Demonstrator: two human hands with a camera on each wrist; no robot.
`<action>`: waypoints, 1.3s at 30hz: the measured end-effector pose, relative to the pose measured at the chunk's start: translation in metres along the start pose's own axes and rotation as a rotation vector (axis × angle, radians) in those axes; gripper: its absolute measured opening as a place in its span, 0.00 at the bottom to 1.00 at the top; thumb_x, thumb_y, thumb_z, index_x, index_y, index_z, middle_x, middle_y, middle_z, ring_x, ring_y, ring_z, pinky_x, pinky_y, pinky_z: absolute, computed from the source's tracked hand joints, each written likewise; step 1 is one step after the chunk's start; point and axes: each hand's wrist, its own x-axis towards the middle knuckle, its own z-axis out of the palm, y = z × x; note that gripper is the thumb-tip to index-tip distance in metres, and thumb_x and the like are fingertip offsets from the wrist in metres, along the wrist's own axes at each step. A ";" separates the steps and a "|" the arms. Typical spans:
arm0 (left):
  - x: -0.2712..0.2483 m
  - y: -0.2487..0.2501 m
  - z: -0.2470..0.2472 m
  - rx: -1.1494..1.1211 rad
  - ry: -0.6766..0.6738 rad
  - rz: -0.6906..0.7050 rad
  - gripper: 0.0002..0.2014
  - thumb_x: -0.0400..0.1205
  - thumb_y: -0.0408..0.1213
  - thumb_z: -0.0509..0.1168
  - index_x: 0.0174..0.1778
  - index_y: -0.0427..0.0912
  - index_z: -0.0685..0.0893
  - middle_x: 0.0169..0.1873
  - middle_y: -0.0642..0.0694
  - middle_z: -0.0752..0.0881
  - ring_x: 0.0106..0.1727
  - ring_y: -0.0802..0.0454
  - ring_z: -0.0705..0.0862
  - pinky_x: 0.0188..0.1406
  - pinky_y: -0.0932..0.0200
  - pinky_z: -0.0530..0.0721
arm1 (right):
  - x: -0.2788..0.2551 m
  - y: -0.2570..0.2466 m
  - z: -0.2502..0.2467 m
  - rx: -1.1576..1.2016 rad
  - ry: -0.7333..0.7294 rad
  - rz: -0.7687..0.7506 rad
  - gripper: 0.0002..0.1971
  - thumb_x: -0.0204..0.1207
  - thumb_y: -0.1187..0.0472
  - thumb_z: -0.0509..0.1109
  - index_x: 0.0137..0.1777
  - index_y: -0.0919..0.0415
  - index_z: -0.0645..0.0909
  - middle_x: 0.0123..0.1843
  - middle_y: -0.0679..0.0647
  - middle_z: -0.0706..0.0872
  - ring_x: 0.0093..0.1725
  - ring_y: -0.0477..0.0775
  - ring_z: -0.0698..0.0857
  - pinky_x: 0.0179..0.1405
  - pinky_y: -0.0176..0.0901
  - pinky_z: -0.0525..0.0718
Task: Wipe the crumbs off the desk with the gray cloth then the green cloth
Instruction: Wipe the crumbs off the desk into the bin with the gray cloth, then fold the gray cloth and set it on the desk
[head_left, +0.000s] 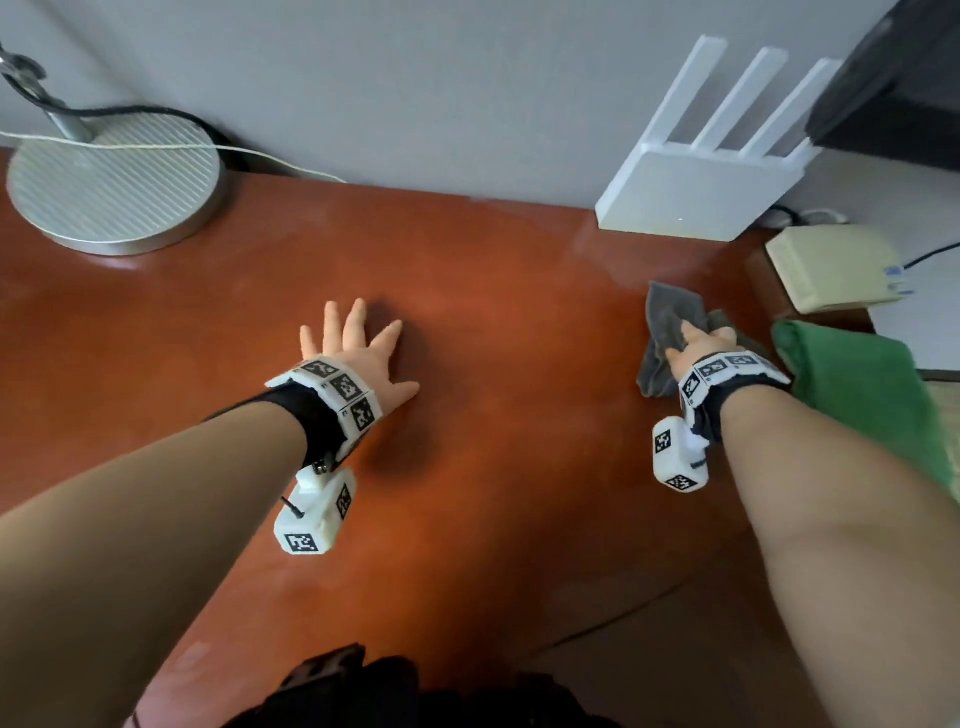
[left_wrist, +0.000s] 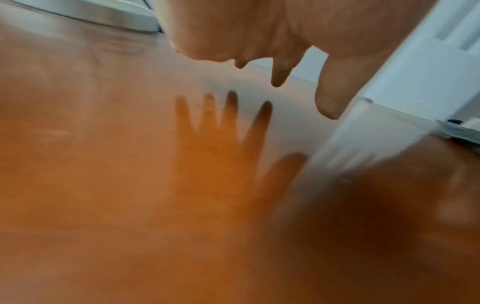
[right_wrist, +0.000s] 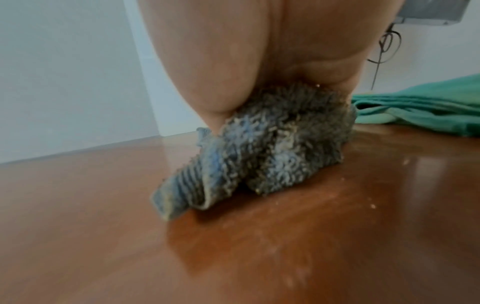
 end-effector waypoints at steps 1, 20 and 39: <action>-0.002 0.013 0.006 0.005 -0.007 0.031 0.37 0.80 0.60 0.58 0.82 0.58 0.48 0.82 0.46 0.36 0.81 0.40 0.31 0.78 0.36 0.36 | 0.005 0.002 -0.004 0.000 -0.005 -0.006 0.27 0.82 0.54 0.59 0.81 0.49 0.58 0.78 0.62 0.59 0.78 0.66 0.62 0.77 0.59 0.63; -0.066 0.186 0.014 -0.025 0.294 0.071 0.52 0.70 0.56 0.73 0.80 0.61 0.43 0.81 0.49 0.38 0.83 0.48 0.38 0.80 0.49 0.39 | -0.057 0.008 -0.059 0.224 -0.314 -0.887 0.20 0.81 0.57 0.61 0.72 0.59 0.75 0.69 0.57 0.80 0.68 0.58 0.78 0.65 0.45 0.73; -0.270 0.192 -0.012 -0.532 0.450 0.362 0.15 0.82 0.45 0.64 0.60 0.40 0.79 0.52 0.43 0.86 0.52 0.47 0.82 0.46 0.60 0.73 | -0.249 0.156 -0.077 0.926 -0.291 -0.900 0.17 0.80 0.58 0.66 0.66 0.60 0.72 0.49 0.51 0.81 0.39 0.46 0.80 0.28 0.35 0.75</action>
